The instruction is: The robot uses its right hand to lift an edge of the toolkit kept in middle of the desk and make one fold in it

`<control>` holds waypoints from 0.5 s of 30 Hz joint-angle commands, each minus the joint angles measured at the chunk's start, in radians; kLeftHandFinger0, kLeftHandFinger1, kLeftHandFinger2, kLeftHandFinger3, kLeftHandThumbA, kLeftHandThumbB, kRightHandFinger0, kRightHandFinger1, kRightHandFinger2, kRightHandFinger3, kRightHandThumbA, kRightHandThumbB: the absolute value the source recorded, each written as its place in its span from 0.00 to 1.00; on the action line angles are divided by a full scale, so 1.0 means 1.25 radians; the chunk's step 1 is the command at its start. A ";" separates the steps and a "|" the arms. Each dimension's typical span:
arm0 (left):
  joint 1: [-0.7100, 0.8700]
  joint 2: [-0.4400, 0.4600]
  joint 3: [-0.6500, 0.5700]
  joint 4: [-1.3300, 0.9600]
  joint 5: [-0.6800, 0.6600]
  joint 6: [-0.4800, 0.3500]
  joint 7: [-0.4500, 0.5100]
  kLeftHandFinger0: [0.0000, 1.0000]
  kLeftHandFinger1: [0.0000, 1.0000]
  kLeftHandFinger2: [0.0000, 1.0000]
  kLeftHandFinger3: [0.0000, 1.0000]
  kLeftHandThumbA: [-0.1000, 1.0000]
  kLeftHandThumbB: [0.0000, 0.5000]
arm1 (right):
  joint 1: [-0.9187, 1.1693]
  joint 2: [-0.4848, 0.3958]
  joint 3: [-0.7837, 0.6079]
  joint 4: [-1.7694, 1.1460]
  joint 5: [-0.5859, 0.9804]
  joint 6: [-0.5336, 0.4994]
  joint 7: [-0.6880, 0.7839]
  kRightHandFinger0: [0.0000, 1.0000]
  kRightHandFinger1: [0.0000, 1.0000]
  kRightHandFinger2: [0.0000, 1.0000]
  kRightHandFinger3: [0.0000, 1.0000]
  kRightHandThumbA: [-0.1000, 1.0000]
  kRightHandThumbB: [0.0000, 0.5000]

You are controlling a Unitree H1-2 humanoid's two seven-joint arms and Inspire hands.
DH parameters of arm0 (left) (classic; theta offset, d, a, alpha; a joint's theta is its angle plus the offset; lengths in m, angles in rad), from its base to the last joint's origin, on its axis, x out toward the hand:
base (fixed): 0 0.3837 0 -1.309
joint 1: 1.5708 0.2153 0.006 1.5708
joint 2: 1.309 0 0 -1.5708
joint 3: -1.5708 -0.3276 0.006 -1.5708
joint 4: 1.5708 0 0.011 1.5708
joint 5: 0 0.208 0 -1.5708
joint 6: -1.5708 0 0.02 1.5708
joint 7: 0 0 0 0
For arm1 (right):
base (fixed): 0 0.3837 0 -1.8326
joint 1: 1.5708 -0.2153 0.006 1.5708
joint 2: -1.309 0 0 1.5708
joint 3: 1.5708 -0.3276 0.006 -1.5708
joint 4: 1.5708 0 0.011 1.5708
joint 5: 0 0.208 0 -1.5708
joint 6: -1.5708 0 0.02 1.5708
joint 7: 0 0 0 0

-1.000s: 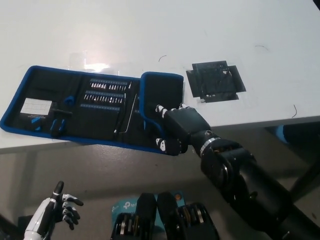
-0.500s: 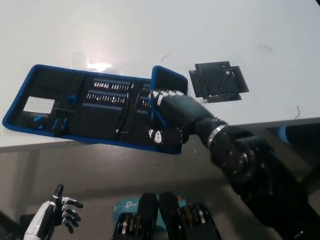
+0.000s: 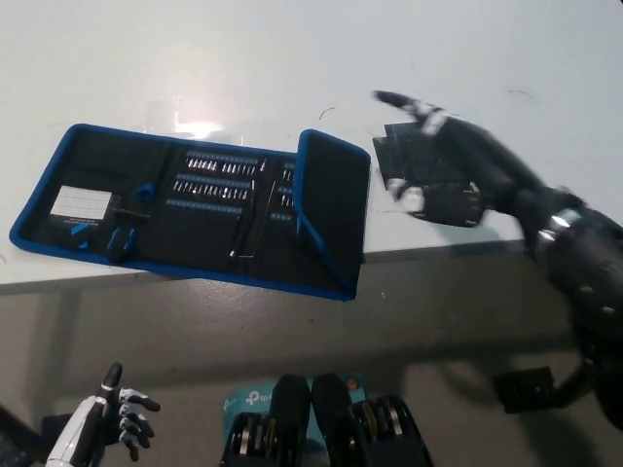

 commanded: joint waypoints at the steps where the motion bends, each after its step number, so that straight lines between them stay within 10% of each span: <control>1: 0.001 0.016 0.008 -0.012 -0.006 -0.010 -0.006 0.26 0.29 0.29 0.40 1.00 1.00 | 0.035 -0.015 -0.085 -0.051 0.127 -0.053 -0.037 1.00 1.00 1.00 1.00 0.46 0.86; 15: 0.004 0.008 0.014 -0.010 -0.010 -0.017 0.001 0.23 0.27 0.27 0.40 1.00 1.00 | 0.349 0.082 -0.349 0.190 0.269 -0.394 -0.255 0.97 1.00 1.00 1.00 0.40 0.32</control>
